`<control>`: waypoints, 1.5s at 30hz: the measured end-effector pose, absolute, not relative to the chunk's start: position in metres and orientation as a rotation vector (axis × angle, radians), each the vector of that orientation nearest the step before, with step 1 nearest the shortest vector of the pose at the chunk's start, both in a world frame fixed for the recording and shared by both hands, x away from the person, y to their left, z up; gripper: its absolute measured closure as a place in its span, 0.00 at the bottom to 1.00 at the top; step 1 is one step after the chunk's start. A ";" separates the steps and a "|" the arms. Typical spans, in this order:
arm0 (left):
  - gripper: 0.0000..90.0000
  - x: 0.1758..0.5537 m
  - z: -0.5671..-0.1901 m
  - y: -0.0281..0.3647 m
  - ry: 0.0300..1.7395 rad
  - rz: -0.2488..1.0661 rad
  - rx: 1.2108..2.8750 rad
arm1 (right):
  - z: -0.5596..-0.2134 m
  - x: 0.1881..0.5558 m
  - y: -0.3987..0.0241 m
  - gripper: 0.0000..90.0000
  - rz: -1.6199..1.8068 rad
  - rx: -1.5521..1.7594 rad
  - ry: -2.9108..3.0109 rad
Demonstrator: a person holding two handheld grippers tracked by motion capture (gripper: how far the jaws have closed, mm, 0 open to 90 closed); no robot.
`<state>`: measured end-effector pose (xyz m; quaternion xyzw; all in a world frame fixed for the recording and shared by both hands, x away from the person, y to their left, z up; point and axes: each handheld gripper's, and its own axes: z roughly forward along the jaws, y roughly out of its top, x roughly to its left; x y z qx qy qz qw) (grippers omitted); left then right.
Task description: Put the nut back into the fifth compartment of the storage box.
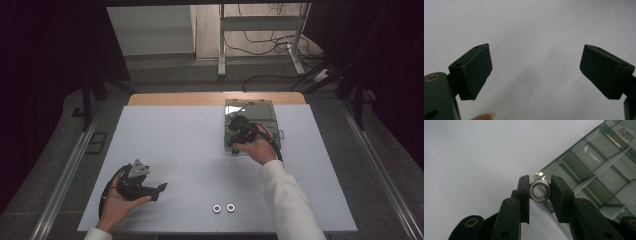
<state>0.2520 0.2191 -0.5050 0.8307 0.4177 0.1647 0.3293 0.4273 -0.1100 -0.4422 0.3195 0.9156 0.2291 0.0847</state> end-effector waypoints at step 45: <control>0.12 0.250 -0.506 0.219 1.088 0.426 2.182 | -0.454 0.449 -0.110 0.20 0.665 1.104 2.584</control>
